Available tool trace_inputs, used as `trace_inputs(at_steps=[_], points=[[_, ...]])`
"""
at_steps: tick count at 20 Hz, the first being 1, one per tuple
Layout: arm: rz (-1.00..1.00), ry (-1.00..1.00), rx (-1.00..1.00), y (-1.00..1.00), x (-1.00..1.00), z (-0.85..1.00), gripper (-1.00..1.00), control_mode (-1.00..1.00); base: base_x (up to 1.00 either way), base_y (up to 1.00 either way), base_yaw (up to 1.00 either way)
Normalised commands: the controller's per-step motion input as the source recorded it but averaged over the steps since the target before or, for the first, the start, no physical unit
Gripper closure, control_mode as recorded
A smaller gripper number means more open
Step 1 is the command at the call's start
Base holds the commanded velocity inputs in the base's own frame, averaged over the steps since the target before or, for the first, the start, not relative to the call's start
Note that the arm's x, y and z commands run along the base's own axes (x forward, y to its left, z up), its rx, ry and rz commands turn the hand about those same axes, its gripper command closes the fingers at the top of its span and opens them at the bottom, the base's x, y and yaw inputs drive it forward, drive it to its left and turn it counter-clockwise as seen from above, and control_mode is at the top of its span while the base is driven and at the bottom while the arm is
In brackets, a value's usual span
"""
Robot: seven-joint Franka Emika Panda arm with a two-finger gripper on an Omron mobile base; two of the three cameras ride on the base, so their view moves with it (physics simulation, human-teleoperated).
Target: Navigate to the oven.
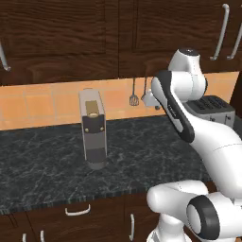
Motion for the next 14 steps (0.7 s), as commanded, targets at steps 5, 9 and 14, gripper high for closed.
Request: trace_inputs(at_steps=[5,9,14], points=[[0.00,0.00,0.00,0.00,0.00,0.00,-1.00,1.00,-0.03,0.17,0.07],[0.00,0.00,0.00,0.00,0.00,0.00,-1.00,1.00,-0.05,0.83,0.46],[0.00,0.00,0.00,0.00,0.00,0.00,-1.00,1.00,-0.47,0.90,0.37]])
